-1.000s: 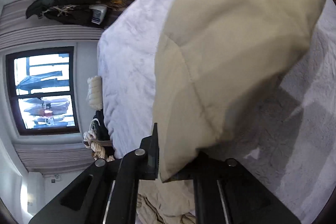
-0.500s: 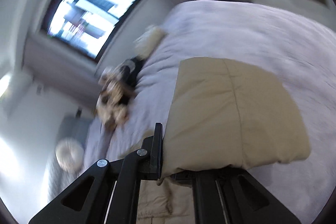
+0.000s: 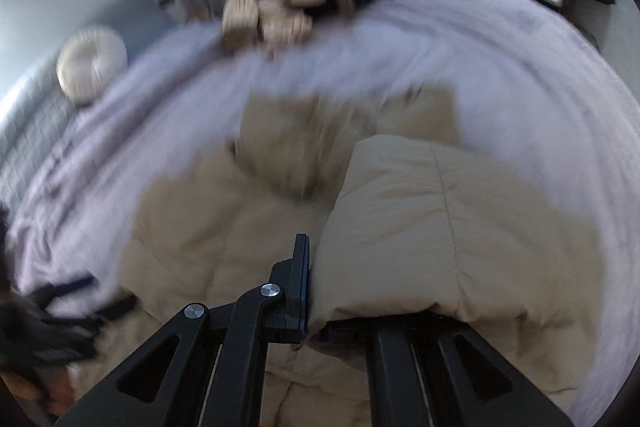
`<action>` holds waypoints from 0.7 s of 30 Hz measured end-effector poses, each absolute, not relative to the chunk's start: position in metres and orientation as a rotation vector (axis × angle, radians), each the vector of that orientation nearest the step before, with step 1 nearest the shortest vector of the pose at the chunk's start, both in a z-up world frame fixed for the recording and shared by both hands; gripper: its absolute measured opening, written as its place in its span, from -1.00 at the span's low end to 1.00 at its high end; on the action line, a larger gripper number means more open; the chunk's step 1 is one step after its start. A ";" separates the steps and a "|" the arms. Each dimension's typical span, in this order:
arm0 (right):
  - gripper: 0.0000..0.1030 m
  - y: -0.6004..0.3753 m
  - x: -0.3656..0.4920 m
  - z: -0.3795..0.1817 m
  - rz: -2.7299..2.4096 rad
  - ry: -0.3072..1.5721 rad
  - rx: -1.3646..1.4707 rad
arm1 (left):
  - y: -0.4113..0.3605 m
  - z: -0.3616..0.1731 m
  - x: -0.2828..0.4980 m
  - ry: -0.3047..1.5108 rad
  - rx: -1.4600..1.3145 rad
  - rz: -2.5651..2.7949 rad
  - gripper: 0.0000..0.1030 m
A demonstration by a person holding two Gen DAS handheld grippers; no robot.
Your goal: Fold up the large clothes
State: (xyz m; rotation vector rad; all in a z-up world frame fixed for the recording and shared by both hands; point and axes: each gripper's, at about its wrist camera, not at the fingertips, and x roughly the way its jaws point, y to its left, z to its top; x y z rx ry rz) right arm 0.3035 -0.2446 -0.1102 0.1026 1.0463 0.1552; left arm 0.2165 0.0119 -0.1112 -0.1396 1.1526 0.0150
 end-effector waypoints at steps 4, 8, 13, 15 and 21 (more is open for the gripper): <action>-0.74 -0.241 0.296 -0.139 0.119 1.116 0.104 | 0.017 -0.116 0.218 1.152 -0.148 0.006 1.00; 0.50 -0.250 0.283 -0.122 0.142 1.117 0.175 | 0.016 -0.114 0.219 1.146 -0.169 -0.018 1.00; 0.50 -0.308 0.251 -0.096 0.074 1.073 0.474 | 0.012 -0.107 0.221 1.129 -0.186 -0.076 1.00; 0.50 -0.349 0.238 -0.100 -0.005 1.038 0.681 | 0.012 -0.108 0.224 1.131 -0.194 -0.098 1.00; -0.49 -0.391 0.255 -0.107 -0.112 0.940 0.806 | 0.025 -0.115 0.232 1.168 -0.360 -0.183 1.00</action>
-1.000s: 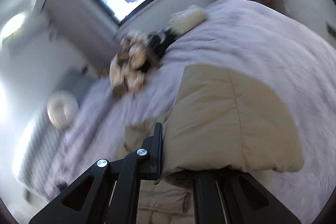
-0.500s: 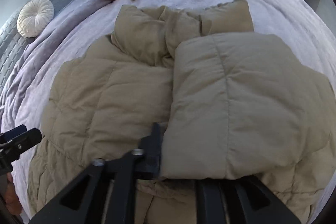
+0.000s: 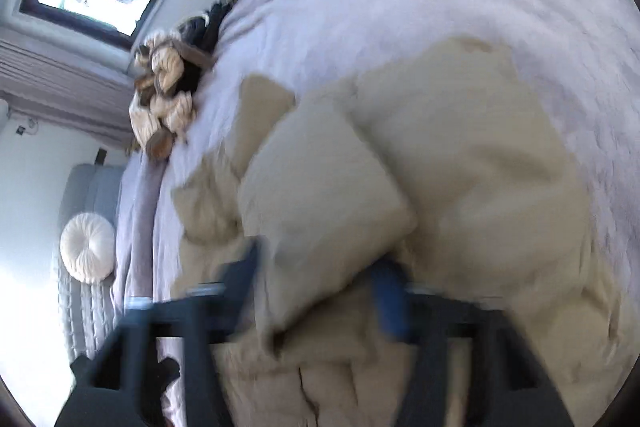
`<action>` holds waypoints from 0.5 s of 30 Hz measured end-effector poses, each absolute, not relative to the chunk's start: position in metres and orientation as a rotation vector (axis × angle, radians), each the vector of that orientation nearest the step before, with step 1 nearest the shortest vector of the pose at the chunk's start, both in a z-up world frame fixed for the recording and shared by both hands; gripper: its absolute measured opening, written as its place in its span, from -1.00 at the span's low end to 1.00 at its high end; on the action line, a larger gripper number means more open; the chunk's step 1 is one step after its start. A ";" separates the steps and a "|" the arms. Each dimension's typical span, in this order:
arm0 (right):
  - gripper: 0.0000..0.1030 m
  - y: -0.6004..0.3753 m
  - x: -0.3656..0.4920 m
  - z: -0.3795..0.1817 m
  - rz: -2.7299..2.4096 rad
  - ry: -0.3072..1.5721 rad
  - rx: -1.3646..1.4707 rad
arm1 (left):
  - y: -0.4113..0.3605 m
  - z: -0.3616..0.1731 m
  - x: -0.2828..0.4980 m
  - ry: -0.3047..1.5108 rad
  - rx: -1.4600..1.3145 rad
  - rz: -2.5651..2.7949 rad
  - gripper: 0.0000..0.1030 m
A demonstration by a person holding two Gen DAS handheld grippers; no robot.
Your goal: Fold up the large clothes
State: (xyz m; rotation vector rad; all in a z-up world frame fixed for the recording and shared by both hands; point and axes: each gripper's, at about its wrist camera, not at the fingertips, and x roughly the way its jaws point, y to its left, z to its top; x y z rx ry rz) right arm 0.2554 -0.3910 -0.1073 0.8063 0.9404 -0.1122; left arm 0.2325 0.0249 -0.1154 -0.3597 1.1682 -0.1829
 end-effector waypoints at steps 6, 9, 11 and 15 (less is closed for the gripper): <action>-0.68 -0.310 0.284 -0.074 0.171 0.922 0.495 | 0.055 -0.107 0.239 1.117 -0.526 -0.271 1.00; -0.68 -0.250 0.287 -0.077 0.297 0.964 0.314 | 0.068 -0.101 0.244 1.086 -0.607 -0.321 1.00; -0.61 -0.216 0.285 -0.091 0.361 1.033 0.236 | 0.073 -0.104 0.249 1.088 -0.688 -0.373 1.00; -0.12 -0.195 0.269 -0.111 0.401 1.128 0.191 | 0.066 -0.117 0.259 1.136 -0.770 -0.456 1.00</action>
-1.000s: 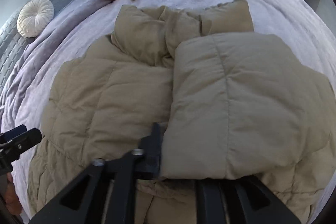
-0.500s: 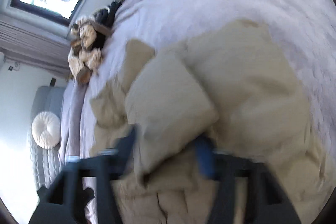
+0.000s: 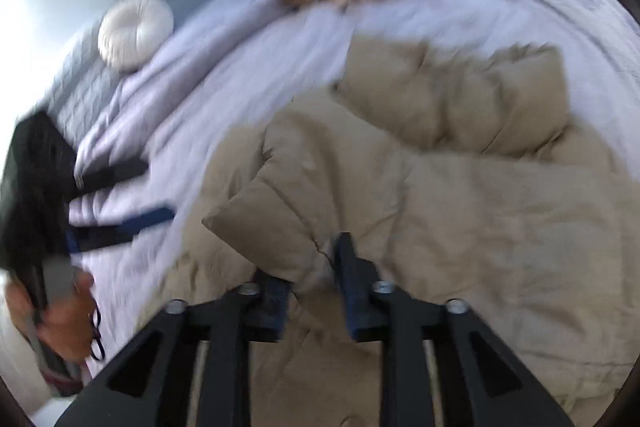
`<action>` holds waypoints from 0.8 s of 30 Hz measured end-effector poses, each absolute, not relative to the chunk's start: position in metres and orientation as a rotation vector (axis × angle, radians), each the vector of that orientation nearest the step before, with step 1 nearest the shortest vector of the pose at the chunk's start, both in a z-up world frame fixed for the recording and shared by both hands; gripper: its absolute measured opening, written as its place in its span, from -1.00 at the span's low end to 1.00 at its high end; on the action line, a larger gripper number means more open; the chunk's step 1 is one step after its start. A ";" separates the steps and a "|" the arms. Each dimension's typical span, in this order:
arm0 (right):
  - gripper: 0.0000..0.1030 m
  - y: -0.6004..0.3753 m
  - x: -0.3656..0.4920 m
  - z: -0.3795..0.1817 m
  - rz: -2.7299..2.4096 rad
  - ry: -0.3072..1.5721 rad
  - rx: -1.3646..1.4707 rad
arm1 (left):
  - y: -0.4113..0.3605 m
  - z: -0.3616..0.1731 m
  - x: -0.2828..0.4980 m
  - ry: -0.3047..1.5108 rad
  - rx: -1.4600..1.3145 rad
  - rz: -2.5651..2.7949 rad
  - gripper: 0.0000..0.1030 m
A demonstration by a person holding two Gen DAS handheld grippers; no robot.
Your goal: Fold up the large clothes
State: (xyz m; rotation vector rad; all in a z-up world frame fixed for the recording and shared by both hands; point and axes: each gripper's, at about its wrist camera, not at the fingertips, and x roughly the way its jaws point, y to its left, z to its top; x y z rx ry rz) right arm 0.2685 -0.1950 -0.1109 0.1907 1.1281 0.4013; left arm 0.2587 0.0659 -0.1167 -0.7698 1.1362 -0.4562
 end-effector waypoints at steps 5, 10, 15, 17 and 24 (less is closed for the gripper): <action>0.16 -0.250 0.233 -0.113 0.349 1.182 0.317 | 0.032 -0.135 0.263 1.220 -0.709 -0.507 1.00; 0.16 -0.354 0.190 -0.130 0.122 1.231 0.607 | -0.007 -0.149 0.269 1.280 -0.636 -0.537 1.00; 0.16 -0.451 0.152 -0.154 -0.066 1.083 1.014 | -0.028 -0.159 0.271 1.311 -0.548 -0.503 0.65; 0.16 -0.473 0.150 -0.158 -0.106 1.004 1.123 | -0.033 -0.162 0.273 1.336 -0.531 -0.497 -0.22; -0.90 -0.481 0.165 -0.142 -0.084 0.943 1.052 | -0.019 -0.145 0.253 1.244 -0.522 -0.514 -0.74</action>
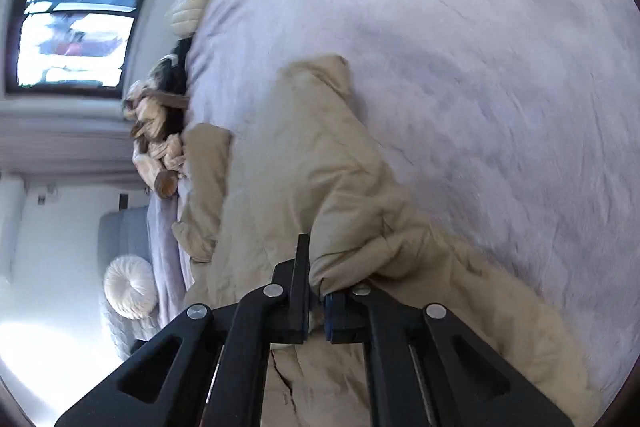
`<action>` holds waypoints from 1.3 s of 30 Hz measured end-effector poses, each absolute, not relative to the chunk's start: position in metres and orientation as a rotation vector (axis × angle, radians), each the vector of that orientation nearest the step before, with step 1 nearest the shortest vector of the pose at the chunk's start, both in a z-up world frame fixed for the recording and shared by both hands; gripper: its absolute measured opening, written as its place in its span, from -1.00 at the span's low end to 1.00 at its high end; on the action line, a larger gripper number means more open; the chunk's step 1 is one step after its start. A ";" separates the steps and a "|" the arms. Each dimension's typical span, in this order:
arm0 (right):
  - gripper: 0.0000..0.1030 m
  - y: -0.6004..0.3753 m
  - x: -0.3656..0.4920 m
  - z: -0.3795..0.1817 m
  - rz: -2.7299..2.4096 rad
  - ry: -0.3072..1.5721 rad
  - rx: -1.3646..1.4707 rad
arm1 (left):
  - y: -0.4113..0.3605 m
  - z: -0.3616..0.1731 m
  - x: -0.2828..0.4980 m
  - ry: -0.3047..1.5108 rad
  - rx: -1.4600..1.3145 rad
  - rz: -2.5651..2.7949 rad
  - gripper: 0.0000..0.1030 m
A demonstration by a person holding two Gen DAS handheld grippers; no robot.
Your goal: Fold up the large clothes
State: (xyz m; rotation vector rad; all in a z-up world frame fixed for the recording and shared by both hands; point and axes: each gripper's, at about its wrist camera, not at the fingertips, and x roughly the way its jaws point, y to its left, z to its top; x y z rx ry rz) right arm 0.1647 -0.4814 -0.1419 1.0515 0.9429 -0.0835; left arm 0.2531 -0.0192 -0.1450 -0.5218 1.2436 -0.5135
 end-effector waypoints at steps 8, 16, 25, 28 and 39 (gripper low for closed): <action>-0.90 -0.476 0.157 -0.178 -0.100 1.033 0.955 | -0.014 -0.178 0.255 1.296 -0.457 -0.478 -0.67; -0.90 -0.469 0.164 -0.177 -0.109 1.033 0.949 | 0.022 -0.142 0.252 1.248 -0.268 -0.307 -0.55; -0.47 -0.462 0.143 -0.141 -0.082 1.100 0.883 | -0.006 -0.103 0.258 1.133 -0.267 -0.392 -0.55; 0.06 -0.462 0.134 -0.110 -0.056 1.042 0.820 | -0.029 -0.124 0.269 1.154 -0.209 -0.347 -0.55; 0.06 -0.557 0.215 -0.170 -0.038 0.919 1.307 | -0.036 -0.167 0.278 1.204 -0.159 -0.269 -0.55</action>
